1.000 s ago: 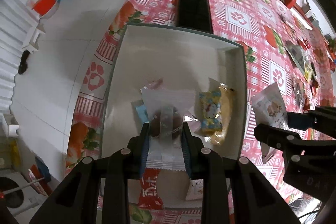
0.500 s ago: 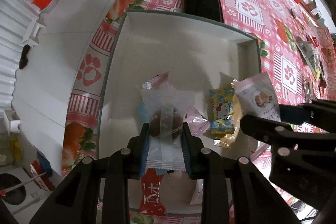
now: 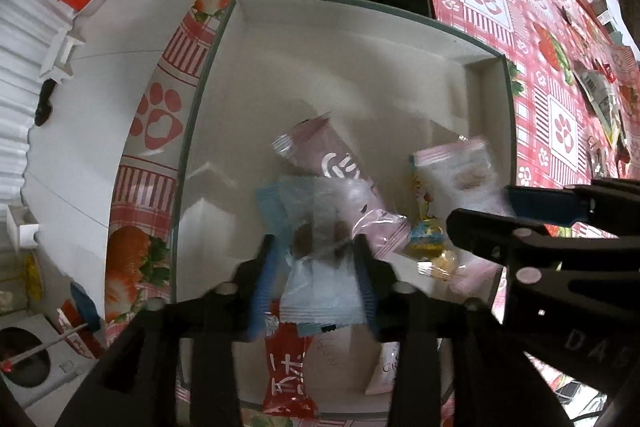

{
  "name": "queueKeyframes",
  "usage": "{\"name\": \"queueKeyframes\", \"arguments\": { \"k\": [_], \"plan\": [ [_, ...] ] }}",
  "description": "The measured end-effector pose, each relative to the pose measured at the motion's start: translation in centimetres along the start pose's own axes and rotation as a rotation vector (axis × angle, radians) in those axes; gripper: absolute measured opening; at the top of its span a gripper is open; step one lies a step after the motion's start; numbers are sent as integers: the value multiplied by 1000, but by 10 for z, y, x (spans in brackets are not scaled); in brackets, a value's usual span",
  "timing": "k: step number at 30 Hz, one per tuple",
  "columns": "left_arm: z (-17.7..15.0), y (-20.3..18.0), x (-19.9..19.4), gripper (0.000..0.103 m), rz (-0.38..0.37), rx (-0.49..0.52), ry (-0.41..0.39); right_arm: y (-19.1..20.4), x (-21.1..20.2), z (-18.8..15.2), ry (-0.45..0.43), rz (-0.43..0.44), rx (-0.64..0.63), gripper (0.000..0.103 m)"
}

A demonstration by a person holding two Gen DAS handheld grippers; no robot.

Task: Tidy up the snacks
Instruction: 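Carry both packets over the white tray and release them inside, then grasp the dark clear-wrapped snack with the left tool while the right tool grasps the red candy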

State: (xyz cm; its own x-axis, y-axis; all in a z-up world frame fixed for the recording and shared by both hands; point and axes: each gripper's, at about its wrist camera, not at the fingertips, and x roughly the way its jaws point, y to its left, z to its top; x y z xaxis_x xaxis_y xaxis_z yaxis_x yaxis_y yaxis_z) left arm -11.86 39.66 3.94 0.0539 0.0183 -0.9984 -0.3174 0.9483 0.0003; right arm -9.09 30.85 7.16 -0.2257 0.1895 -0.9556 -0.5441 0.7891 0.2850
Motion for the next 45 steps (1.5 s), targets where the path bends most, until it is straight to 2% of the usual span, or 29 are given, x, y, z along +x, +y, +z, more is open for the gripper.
{"name": "queueKeyframes", "arguments": {
  "k": [2, 3, 4, 5, 6, 13, 14, 20, 25, 35, 39, 45],
  "plan": [
    [-1, -2, -4, 72, 10, 0, -19, 2, 0, 2, 0, 6, -1, 44],
    [-1, -3, -6, 76, 13, 1, -27, 3, 0, 2, -1, 3, -2, 49],
    [-2, -4, -7, 77, 13, 2, -31, 2, -1, 2, -2, 1, -2, 58],
    [-3, -6, -8, 78, 11, 4, -33, 2, -2, 2, -7, -2, -1, 80],
    [-4, -8, -9, 78, 8, 8, -34, 0, -5, 1, -15, 1, 0, 87],
    [-8, -26, -19, 78, 5, 63, -34, -25, -18, -13, -41, 4, 52, 87],
    [-9, -31, -21, 78, 4, 76, -35, -33, -19, -17, -42, 4, 72, 102],
    [-18, -62, -28, 79, -10, 141, -33, -81, -24, -45, -54, -1, 198, 103],
    [-23, -91, -37, 79, -43, 205, -39, -146, -25, -80, -58, -12, 379, 103],
    [-14, -199, -35, 79, -122, 331, -1, -250, -34, -143, -89, -28, 638, 103],
    [2, -235, -26, 79, -141, 320, 25, -272, -36, -163, -95, -14, 686, 103],
    [43, -279, -8, 79, -173, 199, 60, -295, -35, -202, -102, 22, 735, 103]
  ]
}}
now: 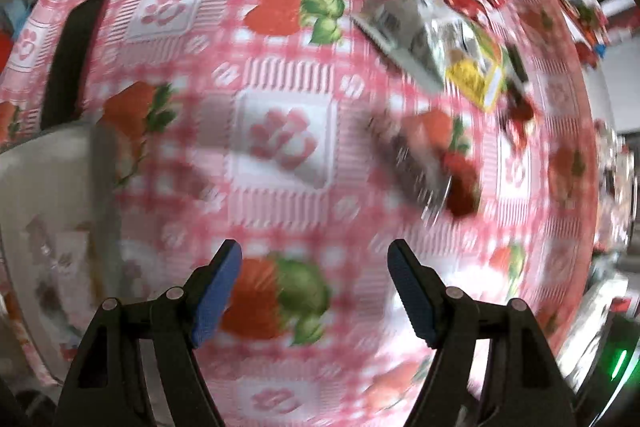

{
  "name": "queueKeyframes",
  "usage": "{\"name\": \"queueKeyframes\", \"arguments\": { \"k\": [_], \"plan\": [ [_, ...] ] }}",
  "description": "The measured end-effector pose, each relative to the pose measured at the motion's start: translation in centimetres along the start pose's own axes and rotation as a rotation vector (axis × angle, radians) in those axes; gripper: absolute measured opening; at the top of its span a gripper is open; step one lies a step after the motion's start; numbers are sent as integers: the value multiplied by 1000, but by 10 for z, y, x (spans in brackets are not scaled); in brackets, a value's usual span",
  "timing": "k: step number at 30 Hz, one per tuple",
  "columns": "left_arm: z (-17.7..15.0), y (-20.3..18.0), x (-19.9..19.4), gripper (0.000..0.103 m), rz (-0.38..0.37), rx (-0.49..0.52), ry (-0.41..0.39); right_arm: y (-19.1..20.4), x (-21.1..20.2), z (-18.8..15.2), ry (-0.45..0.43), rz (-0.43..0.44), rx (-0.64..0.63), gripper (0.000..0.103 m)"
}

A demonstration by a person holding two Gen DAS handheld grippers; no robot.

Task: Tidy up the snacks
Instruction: 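Grasp the dark clear-wrapped snack with the left tool while the right tool grasps the red candy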

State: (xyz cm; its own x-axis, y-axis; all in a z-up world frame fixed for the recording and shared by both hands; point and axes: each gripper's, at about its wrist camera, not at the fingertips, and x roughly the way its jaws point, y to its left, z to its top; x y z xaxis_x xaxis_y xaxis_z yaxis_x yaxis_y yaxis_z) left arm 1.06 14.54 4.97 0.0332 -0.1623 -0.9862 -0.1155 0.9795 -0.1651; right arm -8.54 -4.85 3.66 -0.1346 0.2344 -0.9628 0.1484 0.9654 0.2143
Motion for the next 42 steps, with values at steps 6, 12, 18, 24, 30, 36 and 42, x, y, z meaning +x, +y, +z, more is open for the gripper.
{"name": "queueKeyframes", "arguments": {
  "k": [6, 12, 18, 24, 30, 36, 42],
  "plan": [
    [42, -41, 17, 79, 65, -4, -38, -47, -6, -21, 1, 25, 48, 103],
    [64, -68, 46, 79, 138, 13, -32, -70, -13, -26, 12, 30, 73, 103],
    [43, -70, 62, 79, 231, 149, -1, -90, -32, -13, 0, 15, 61, 103],
    [-8, -38, 55, 79, 260, 328, -14, -75, -30, 9, -19, 28, 42, 103],
    [-25, -7, 35, 79, 187, 291, -39, -44, -28, 53, -41, 8, -46, 103],
    [-25, 30, 6, 79, 121, 190, -58, -14, -27, 102, -76, -28, -129, 103],
    [-39, 48, -5, 79, 100, 141, -51, 12, -13, 136, -71, -59, -209, 103]
  ]
}}
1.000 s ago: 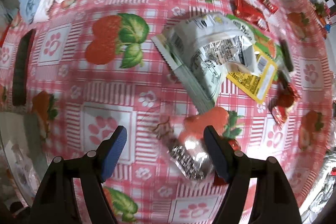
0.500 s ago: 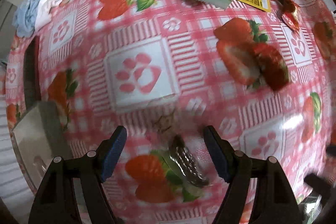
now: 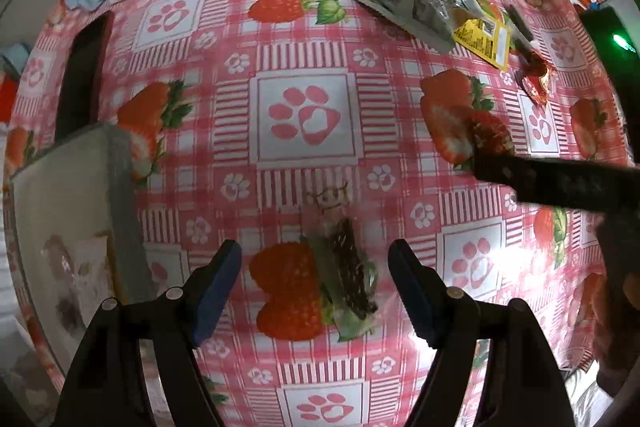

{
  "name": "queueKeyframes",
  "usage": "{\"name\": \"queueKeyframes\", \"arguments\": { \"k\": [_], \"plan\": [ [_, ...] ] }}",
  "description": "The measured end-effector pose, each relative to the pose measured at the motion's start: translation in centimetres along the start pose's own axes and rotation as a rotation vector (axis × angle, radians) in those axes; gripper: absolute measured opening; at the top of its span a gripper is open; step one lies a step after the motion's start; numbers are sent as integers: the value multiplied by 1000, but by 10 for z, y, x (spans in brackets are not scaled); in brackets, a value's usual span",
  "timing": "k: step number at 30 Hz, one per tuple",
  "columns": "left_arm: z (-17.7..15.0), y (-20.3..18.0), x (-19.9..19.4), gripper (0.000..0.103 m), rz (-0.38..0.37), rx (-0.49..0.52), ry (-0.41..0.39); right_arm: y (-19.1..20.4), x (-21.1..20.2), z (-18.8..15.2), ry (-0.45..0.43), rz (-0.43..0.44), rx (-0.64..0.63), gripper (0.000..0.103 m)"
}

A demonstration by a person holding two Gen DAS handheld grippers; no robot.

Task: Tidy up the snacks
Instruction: 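Grasp the dark clear-wrapped snack with the left tool while the right tool grasps the red candy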

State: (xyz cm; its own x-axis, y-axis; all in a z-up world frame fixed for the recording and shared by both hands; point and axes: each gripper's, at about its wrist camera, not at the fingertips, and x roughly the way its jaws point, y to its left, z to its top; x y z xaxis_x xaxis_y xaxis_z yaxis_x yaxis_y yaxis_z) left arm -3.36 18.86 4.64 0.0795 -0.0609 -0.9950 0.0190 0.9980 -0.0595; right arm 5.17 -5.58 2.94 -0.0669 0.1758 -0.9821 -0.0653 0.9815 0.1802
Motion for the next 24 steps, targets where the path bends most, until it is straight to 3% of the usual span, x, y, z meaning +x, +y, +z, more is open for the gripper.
{"name": "queueKeyframes", "arguments": {
  "k": [2, 3, 5, 7, 9, 16, 22, 24],
  "plan": [
    [-8, 7, 1, 79, -4, -28, 20, 5, 6, 5, 3, -7, -21, 103],
    [-16, 6, 0, 79, -3, -39, 30, 8, 8, 8, 5, -14, -34, 93],
    [-24, 14, 5, 79, -4, -66, 52, 16, 11, 11, 2, -61, -73, 82],
    [-30, 19, 9, 79, -3, -81, 65, 31, 12, 12, -13, -114, -113, 63],
    [-31, 14, 14, 79, 0, -84, 68, 38, 8, 9, -25, -126, -146, 32],
    [-15, -6, 27, 79, 4, -76, 62, 19, 0, -24, -9, -16, -82, 31],
    [1, -37, 48, 79, 42, -64, 103, -3, -11, -85, -5, 36, -16, 31],
    [0, -41, 48, 69, 36, -48, 90, -8, -14, -98, -4, 47, 3, 31]
  ]
}}
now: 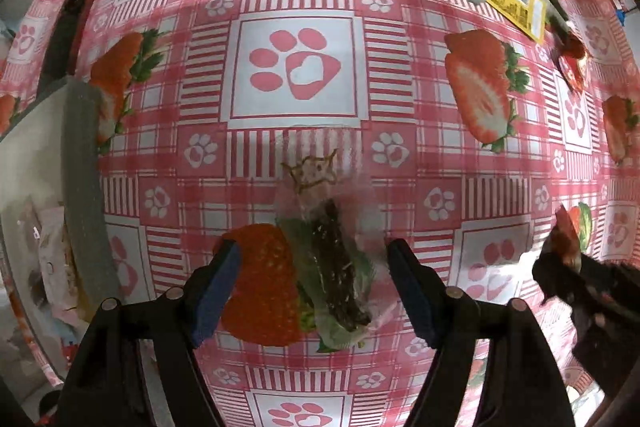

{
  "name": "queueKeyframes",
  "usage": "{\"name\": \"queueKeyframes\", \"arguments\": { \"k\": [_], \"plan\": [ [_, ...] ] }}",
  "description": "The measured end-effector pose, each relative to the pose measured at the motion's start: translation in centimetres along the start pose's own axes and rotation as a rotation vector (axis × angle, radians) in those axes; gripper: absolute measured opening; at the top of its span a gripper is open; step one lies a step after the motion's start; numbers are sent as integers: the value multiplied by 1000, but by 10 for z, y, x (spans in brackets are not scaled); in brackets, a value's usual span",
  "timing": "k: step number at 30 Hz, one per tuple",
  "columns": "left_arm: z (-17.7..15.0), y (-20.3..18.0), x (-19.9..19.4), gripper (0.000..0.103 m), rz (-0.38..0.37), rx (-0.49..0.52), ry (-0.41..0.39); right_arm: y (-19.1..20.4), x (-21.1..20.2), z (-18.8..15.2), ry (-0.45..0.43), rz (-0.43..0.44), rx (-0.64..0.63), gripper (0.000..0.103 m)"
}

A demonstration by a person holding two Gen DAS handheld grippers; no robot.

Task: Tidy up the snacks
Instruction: 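Grasp the dark clear-wrapped snack with the left tool while the right tool grasps the red candy, then carry both snacks over the white tray and open both tools to drop them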

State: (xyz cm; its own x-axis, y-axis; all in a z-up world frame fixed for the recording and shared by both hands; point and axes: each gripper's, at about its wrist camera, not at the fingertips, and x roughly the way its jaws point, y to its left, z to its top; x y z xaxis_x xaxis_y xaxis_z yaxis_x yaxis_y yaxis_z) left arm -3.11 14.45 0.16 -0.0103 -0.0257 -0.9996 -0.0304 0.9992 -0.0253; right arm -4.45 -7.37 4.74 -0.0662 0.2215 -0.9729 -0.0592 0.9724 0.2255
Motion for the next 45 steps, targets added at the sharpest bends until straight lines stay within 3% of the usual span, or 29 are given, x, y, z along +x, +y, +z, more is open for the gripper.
{"name": "queueKeyframes", "arguments": {
  "k": [1, 2, 3, 6, 9, 13, 21, 27, 29, 32, 35, 40, 45],
  "plan": [
    [-3, -5, 0, 64, 0, 13, -5, -2, -2, -8, -2, 3, 8, 31],
    [-4, -8, -3, 49, -1, 35, -13, -3, -4, -15, -3, 5, 14, 31],
    [-4, -13, -4, 43, -5, 62, -15, -5, -6, -22, -6, 9, 20, 31],
    [-8, -17, -5, 38, -17, 105, -10, -8, -10, -33, -5, 11, 27, 31],
    [-17, -16, -8, 38, -9, 138, -14, -4, -13, -46, -1, 9, 31, 31],
    [-52, -12, -22, 38, -18, 177, -19, -2, -25, -91, 6, 12, 40, 31],
    [-125, 6, -64, 38, -43, 251, -54, 18, -23, -137, 39, 30, 31, 31],
    [-159, 25, -85, 38, -47, 217, -77, 45, -28, -165, 53, 40, -19, 31],
    [-156, 37, -86, 38, -46, 196, -84, 55, -32, -170, 54, 41, -39, 31],
    [-132, 51, -84, 38, -48, 161, -92, 73, -34, -165, 52, 35, -73, 31],
    [-131, 60, -88, 38, -47, 124, -103, 92, -39, -163, 47, 30, -113, 31],
    [-129, 77, -94, 38, -49, 73, -136, 121, -32, -123, 37, 18, -188, 31],
    [-128, 98, -101, 38, -47, 16, -165, 151, -31, -107, 28, 1, -272, 31]
  ]
}}
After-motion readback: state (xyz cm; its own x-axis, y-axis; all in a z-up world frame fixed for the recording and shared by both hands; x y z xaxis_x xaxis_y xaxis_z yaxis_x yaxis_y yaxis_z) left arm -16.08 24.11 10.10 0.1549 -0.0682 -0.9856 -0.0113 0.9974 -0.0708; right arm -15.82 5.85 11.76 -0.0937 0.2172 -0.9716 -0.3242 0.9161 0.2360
